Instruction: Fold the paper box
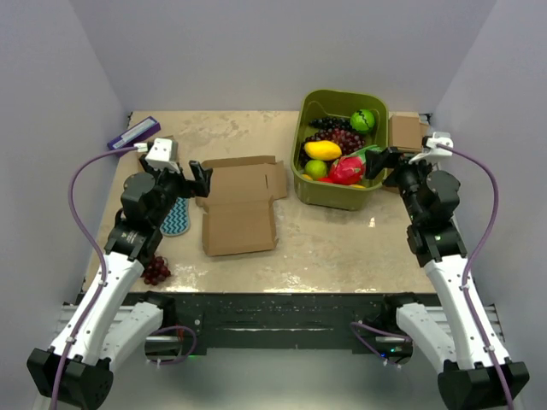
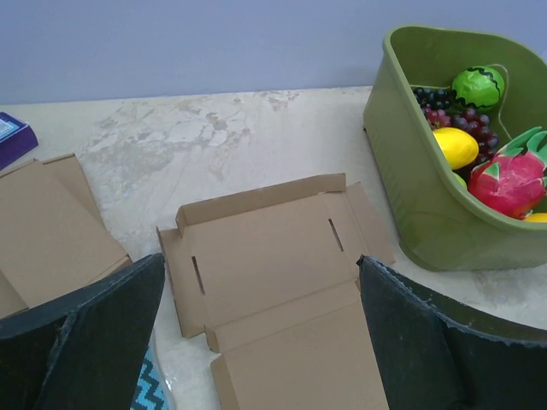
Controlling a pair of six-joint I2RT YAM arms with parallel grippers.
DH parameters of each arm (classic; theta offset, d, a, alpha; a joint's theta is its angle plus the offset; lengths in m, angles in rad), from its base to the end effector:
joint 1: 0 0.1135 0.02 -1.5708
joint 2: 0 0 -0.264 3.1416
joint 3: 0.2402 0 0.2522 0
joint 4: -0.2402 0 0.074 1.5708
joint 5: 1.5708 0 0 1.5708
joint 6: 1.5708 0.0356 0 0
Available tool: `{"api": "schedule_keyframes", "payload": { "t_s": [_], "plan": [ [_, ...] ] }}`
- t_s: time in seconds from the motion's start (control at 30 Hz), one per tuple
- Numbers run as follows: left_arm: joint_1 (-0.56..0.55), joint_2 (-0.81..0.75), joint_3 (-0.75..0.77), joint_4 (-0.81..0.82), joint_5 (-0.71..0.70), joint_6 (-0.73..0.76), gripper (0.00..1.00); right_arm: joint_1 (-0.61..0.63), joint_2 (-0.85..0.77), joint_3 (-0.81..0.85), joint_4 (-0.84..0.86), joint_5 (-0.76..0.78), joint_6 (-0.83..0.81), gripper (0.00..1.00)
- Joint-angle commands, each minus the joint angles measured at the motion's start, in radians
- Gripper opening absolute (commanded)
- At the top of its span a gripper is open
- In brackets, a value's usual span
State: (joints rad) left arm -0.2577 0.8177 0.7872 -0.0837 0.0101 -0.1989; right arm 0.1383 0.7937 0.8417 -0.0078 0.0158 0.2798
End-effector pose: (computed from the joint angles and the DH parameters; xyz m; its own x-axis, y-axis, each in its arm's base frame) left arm 0.1885 -0.0500 0.3461 -0.1603 -0.1621 -0.9737 0.2376 0.9511 -0.1974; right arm 0.1845 0.0251 0.3778 0.0045 0.2794 -0.9602 -0.1284 0.9524 0.2766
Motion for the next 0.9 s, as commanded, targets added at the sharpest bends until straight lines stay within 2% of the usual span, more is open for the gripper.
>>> {"api": "schedule_keyframes", "payload": {
  "t_s": [0.0, 0.2, 0.33, 0.47, 0.53, 0.63, 0.77, 0.87],
  "plan": [
    [0.003, -0.008, 0.021, 0.029, -0.047, -0.014, 1.00, 0.003, 0.032, 0.080, -0.070, -0.039, -0.031, 0.95],
    [0.003, -0.034, -0.005, 0.044, -0.067, 0.009, 1.00, 0.078, 0.107, 0.120, -0.116, -0.042, -0.034, 0.86],
    [0.005, -0.017, -0.013, 0.044, -0.049, 0.024, 1.00, 0.252, 0.157, 0.137, -0.142, 0.085, -0.015, 0.84],
    [0.003, 0.011, -0.020, 0.045, -0.030, 0.015, 1.00, 0.488, 0.245, 0.125, -0.124, 0.176, 0.056, 0.81],
    [0.003, 0.018, -0.020, 0.042, -0.022, 0.010, 1.00, 0.620, 0.329, 0.129, -0.109, 0.240, 0.071, 0.81],
    [0.005, 0.032, -0.026, 0.055, -0.015, 0.003, 1.00, 0.737, 0.476, 0.177, -0.107, 0.308, 0.105, 0.80],
    [0.015, 0.063, -0.026, 0.048, 0.007, -0.005, 1.00, 0.793, 0.600, 0.198, -0.028, 0.237, 0.205, 0.78],
    [0.038, 0.093, -0.020, 0.032, 0.016, -0.025, 1.00, 0.796, 0.693, 0.195, 0.002, 0.271, 0.265, 0.75]
  ]
}}
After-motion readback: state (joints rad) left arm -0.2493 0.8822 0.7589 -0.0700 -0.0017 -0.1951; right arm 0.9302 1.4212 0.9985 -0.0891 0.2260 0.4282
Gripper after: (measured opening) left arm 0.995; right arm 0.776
